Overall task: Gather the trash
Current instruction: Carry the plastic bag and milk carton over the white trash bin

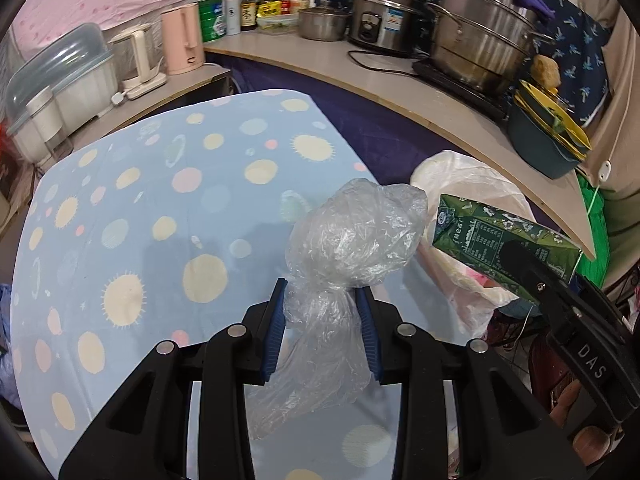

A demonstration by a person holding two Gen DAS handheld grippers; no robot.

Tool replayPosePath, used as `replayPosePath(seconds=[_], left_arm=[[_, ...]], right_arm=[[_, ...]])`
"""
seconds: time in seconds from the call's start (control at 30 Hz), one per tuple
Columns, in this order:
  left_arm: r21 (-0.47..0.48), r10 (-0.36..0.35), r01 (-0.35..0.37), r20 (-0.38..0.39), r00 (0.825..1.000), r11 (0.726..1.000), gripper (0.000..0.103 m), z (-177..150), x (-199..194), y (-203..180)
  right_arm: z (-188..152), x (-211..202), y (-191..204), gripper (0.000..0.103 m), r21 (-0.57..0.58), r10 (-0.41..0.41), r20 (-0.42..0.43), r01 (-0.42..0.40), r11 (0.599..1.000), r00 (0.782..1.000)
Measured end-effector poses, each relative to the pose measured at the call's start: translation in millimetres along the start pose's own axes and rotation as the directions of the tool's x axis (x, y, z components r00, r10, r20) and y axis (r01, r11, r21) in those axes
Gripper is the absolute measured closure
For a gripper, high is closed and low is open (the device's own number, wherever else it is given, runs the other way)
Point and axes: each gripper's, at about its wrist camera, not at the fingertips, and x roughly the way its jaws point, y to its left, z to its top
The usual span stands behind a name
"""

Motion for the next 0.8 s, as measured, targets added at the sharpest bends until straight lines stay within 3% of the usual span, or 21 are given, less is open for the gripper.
replayPosePath(seconds=[0.8], left_arm=[[0.155, -0.046, 0.048, -0.018, 0.999, 0.987, 0.071, 13.0, 18.8, -98.1]], right_arm=[[6.8, -30.4, -92.5, 0.053, 0.123, -0.119, 0.064, 0.111, 0.986, 0.991]])
